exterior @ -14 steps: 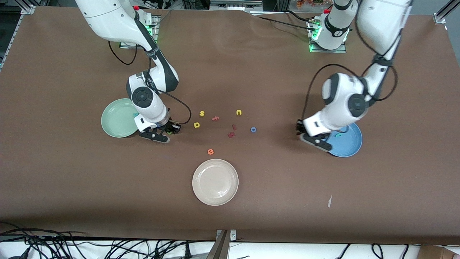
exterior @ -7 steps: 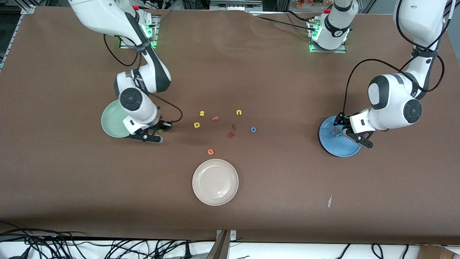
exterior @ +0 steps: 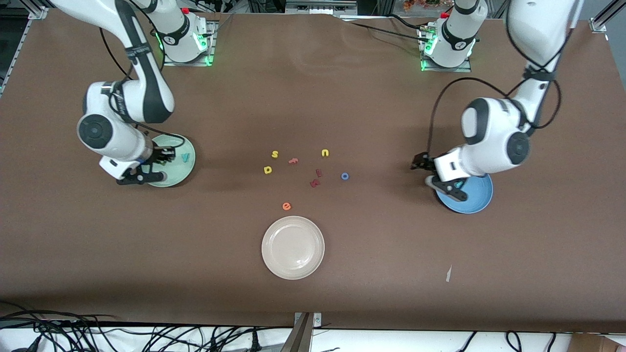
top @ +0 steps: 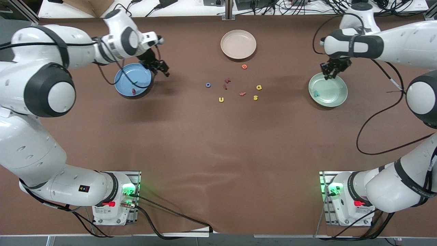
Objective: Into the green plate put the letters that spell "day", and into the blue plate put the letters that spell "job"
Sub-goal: 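Release d on the blue plate while the right gripper places p on green, then grasp the blue o with the left gripper while the right grasps yellow a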
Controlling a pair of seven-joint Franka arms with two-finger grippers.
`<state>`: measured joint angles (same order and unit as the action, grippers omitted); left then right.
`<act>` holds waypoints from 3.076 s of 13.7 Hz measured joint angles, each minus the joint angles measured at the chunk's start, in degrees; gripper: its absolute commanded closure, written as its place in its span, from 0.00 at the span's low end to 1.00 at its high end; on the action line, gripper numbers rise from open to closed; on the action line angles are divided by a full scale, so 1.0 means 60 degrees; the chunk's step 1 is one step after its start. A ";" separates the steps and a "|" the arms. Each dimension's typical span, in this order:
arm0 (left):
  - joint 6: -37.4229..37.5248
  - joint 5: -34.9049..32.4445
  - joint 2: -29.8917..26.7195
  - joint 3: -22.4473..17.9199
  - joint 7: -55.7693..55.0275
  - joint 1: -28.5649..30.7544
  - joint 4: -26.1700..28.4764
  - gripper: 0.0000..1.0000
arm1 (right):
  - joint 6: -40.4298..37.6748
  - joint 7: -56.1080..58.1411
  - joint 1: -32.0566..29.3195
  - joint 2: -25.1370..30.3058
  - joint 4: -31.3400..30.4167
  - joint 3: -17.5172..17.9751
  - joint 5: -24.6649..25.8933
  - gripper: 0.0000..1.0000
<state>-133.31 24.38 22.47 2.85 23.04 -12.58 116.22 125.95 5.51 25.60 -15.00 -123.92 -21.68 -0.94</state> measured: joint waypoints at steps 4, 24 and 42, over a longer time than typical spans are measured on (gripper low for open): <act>-0.1576 0.0189 0.0940 0.0064 -0.2040 -0.1644 -0.0614 0.22 | 0.1395 0.0872 0.0002 0.0144 -0.1398 -0.0455 -0.0163 0.58; -0.3688 -0.3831 0.2363 0.0044 -0.6238 -0.3665 -0.0921 0.23 | 0.1719 -0.5391 0.1427 -0.1329 0.1437 0.2816 -0.0508 0.20; -0.3719 -0.3832 0.2399 -0.0125 -0.6253 -0.3761 -0.1006 0.57 | 0.2632 -0.6528 0.2395 -0.2949 0.2426 0.2849 -0.0508 0.36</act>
<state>-155.62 1.39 36.87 2.10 -14.48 -35.15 110.18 141.75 -33.66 39.97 -32.69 -109.36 -4.58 -3.98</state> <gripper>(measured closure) 0.502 0.352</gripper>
